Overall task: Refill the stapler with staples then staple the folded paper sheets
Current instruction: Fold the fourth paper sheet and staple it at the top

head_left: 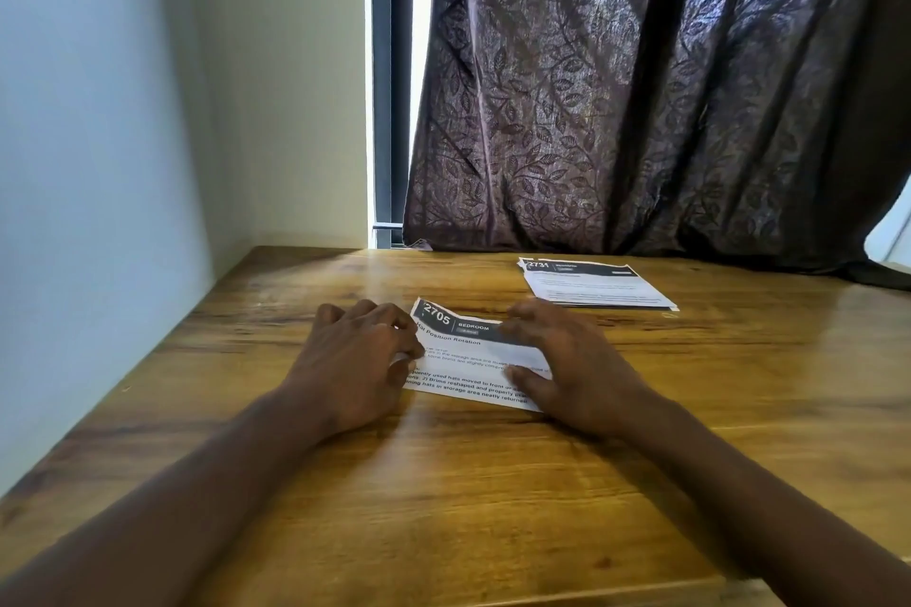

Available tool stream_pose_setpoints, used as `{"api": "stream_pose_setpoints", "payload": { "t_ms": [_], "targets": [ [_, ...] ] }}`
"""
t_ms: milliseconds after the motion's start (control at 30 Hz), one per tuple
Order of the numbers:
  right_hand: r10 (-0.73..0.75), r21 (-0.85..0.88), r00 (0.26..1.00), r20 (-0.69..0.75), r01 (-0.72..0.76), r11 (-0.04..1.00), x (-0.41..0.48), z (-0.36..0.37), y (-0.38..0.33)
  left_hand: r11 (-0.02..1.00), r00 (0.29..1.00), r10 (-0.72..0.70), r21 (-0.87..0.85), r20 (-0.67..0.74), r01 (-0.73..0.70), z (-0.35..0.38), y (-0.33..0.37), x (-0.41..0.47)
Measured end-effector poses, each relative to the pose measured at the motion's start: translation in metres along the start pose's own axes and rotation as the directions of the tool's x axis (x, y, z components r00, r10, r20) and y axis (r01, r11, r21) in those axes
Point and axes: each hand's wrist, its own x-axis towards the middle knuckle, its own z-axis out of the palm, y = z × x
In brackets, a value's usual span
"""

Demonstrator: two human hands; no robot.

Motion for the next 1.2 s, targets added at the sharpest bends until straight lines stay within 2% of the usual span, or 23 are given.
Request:
{"api": "stream_pose_setpoints", "payload": {
  "t_ms": [67,133,300,567,667,800,1033,1200],
  "targets": [
    [-0.041,0.116,0.994,0.098,0.029,0.993,0.019,0.002,0.002,1.000,1.000,0.019,-0.018,0.001,-0.019,0.002,-0.002,0.000],
    [-0.067,0.156,0.984,0.164,0.041,0.987,0.034,0.009,0.004,0.999,1.000,0.027,-0.020,0.000,-0.027,0.002,-0.003,0.000],
    [-0.052,0.325,0.986,0.156,-0.002,0.946,0.040,0.029,0.012,1.000,1.000,0.018,0.014,-0.013,-0.018,0.002,-0.003,0.000],
    [-0.075,0.116,0.991,0.110,0.062,0.991,0.048,0.023,0.015,0.995,0.999,-0.006,0.099,-0.053,0.012,0.000,-0.001,0.011],
    [-0.061,0.157,0.996,0.061,0.050,0.986,0.050,0.029,0.016,0.995,0.998,0.002,0.098,-0.058,0.004,0.000,0.009,0.010],
    [-0.031,0.186,0.999,0.027,0.025,0.982,0.051,0.034,0.018,0.991,0.990,-0.129,-0.031,-0.056,0.128,-0.005,0.032,-0.002],
    [-0.010,0.195,1.000,0.018,0.006,0.981,0.051,0.035,0.018,0.973,0.976,-0.189,0.115,-0.110,0.201,-0.011,0.065,-0.013],
    [0.014,0.201,1.000,0.026,-0.019,0.979,0.050,0.032,0.016,0.974,0.977,-0.198,0.099,-0.076,0.205,-0.009,0.078,-0.013]
  ]
}}
